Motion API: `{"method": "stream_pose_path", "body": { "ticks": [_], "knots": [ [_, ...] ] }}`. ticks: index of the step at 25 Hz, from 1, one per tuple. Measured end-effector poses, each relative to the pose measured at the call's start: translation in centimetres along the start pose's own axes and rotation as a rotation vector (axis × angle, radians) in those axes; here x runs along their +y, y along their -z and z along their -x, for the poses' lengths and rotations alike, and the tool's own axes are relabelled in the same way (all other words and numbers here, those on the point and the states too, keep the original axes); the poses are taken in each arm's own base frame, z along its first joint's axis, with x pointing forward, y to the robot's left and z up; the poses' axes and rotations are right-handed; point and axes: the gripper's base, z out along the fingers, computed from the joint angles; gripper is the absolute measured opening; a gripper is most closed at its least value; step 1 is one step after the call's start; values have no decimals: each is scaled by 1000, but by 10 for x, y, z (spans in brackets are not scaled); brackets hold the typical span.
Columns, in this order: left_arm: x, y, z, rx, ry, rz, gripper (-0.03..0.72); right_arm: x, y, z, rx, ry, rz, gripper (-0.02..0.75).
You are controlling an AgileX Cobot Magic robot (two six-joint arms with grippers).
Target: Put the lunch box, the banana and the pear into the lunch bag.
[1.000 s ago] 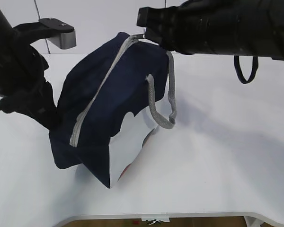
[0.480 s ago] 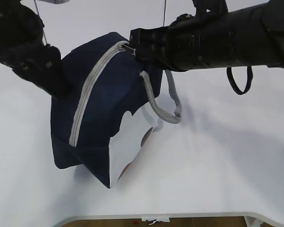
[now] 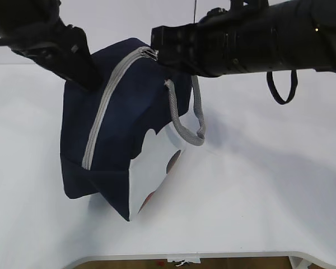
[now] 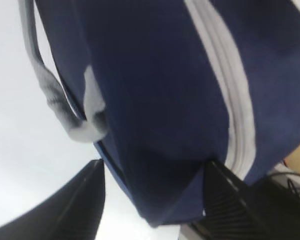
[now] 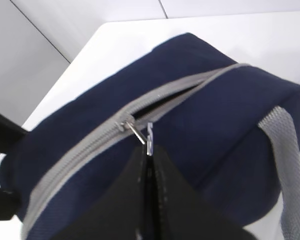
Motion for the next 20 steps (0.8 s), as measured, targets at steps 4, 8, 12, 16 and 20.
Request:
{"method": "stream_pose_path", "body": {
  "ticks": [4,8,12,16,20],
  "knots": [
    [-1,1,10,-97,20,-14,465,4,1,7,-16,9,14,1],
    [-1,0,15,-140,34,-18,464,3,-1,6,-5,20,14,1],
    [2,-13,18,-130,52,-33,445,4,-2,6,-1,24,18,1],
    [4,-20,19,-118,59,-40,289,4,-1,7,-5,30,19,1],
    [4,-17,20,-113,36,-34,69,4,-1,8,-9,48,17,1]
  ]
}}
